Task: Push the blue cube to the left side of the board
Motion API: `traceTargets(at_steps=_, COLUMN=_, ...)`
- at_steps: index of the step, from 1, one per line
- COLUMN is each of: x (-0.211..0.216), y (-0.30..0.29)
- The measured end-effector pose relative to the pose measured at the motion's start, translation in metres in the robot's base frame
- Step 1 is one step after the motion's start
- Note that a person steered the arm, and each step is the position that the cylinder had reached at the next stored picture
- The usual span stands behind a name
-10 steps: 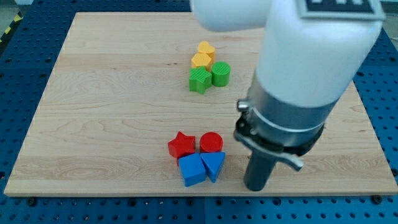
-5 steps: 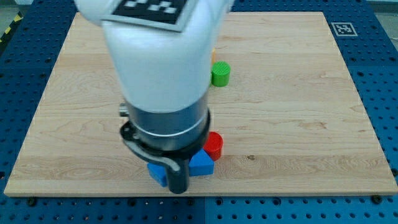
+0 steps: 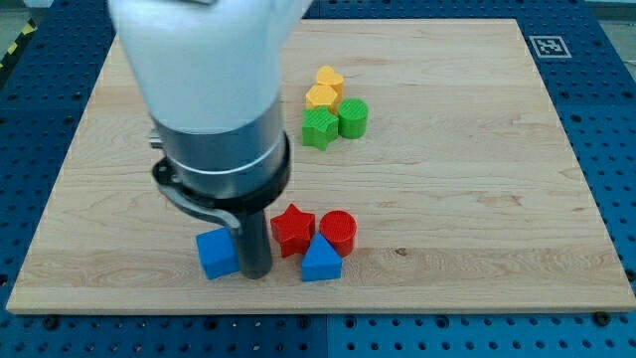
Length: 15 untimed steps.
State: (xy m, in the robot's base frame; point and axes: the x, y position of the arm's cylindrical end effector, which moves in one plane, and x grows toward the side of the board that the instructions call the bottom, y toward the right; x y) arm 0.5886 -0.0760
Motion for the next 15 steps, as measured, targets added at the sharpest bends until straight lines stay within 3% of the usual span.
traceTargets(at_steps=3, x=-0.024, y=-0.034)
traceTargets(at_steps=5, x=-0.027, y=-0.094)
traceTargets(at_steps=7, x=-0.058, y=-0.119)
traceTargets(at_steps=10, x=-0.035, y=-0.123)
traceTargets(at_steps=12, x=-0.022, y=-0.096)
traceTargets(at_steps=15, x=-0.019, y=-0.126)
